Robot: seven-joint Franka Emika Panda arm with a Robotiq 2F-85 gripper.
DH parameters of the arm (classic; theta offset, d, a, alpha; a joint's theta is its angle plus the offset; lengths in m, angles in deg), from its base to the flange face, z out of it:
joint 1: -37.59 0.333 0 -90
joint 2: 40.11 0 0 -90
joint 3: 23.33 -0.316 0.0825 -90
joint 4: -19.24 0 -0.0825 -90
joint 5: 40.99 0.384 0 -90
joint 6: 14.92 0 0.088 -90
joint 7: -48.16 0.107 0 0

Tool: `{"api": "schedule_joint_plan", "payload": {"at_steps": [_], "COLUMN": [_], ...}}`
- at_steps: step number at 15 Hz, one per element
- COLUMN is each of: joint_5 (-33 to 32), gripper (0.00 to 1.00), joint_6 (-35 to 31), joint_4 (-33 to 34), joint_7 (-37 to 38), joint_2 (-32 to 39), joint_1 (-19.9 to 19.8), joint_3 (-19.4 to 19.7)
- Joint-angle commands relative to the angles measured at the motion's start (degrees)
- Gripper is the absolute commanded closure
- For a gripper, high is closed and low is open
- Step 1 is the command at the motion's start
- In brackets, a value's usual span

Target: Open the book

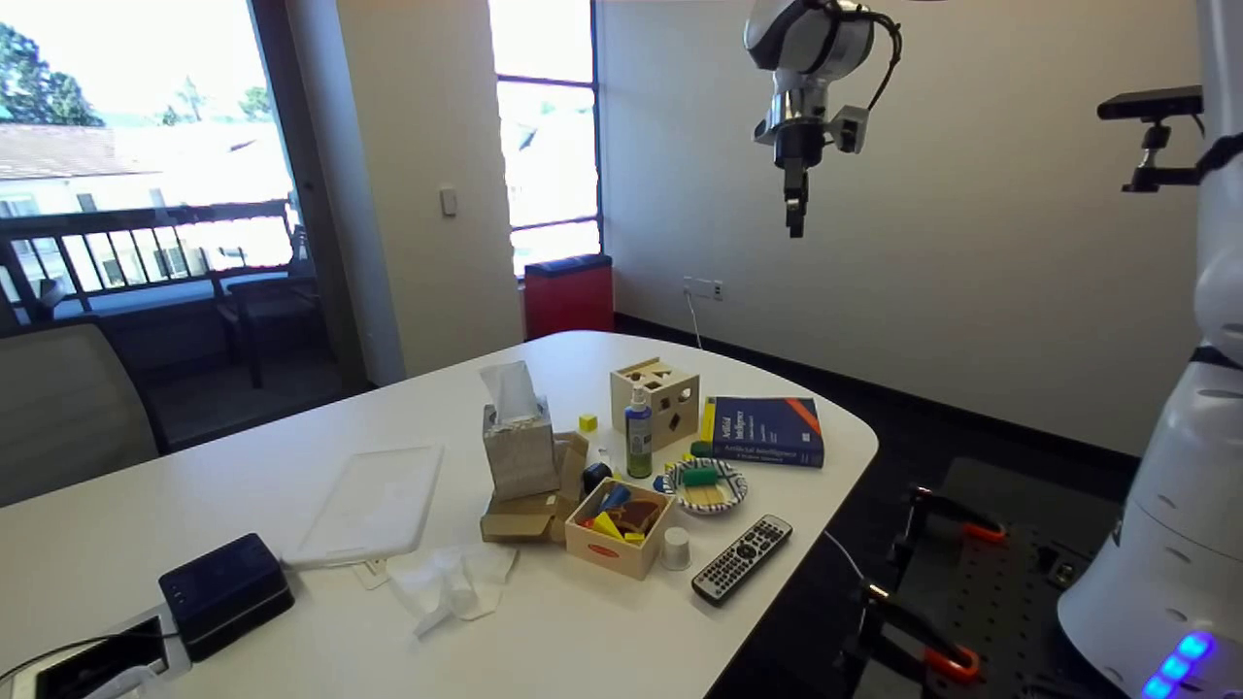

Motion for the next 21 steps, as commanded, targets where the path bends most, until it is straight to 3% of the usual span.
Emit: {"api": "schedule_joint_plan", "payload": {"at_steps": [1, 7, 18, 21], "joint_5": [0.54, 1.61, 3.35, 0.67], "gripper": [0.0, 0.0, 0.0, 0.0], "joint_6": [4.88, 5.03, 14.57, 13.47], "joint_4": [13.54, 29.24, 58.39, 60.68], "joint_7": [-3.89, -4.61, -1.42, -0.15], "joint_2": [12.38, 29.16, 54.75, 57.73], "joint_1": [-7.39, -17.28, -23.75, -25.17], "joint_3": [-4.06, -10.6, -13.61, -16.99]}}
